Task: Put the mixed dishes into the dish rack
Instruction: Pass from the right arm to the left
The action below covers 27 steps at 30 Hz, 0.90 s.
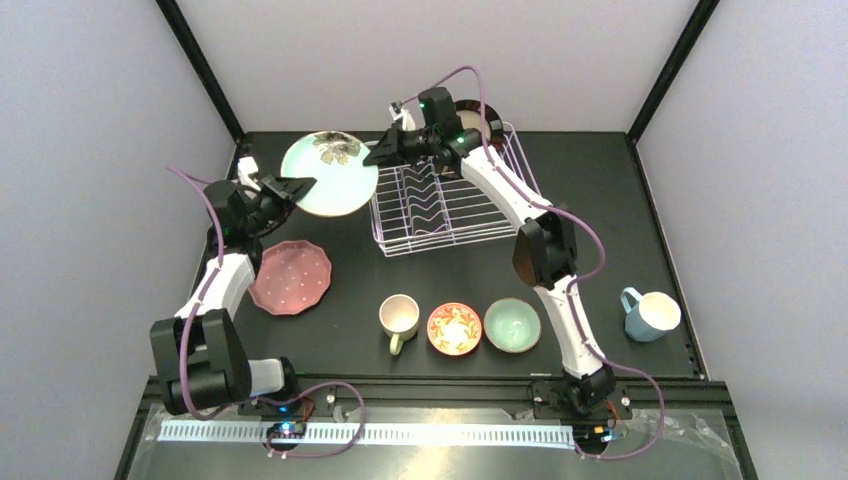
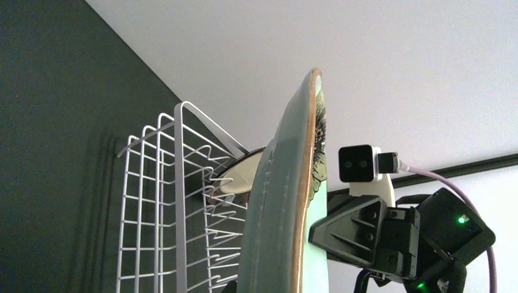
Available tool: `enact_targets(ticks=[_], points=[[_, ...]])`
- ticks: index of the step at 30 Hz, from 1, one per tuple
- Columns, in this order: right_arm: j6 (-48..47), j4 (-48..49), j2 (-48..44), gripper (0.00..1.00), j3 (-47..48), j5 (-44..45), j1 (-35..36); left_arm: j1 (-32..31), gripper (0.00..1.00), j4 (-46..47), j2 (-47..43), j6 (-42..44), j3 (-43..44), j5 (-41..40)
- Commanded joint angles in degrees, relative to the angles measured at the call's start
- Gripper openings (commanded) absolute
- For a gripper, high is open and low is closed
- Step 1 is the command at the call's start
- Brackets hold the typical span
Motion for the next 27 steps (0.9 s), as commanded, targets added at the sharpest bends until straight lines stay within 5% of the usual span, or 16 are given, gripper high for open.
enact_targets(ticks=[1,5,8,14,27], points=[[2.21,2.06,-5.39,0.0,-1.25,-2.96,0.95,-0.94,0.01,2.58,-1.42,2.75,0.85,2.72],[0.52,-0.17,-6.17,0.03,-1.87,-1.81,0.83,-0.87,0.01,1.7,-2.75,2.81,1.25,0.95],[-0.81,-1.96,-6.68,0.29,-2.04,-0.98,0.51,-0.94,0.01,0.69,-3.45,2.45,2.43,-0.52],[-3.62,-4.15,-9.3,0.57,-4.4,1.66,-0.32,-0.93,0.01,-0.83,-3.93,1.7,4.82,-2.08],[-9.13,-7.82,-15.95,0.67,-12.09,5.81,-3.13,-0.9,0.01,0.61,-6.4,-1.64,4.8,-5.64]])
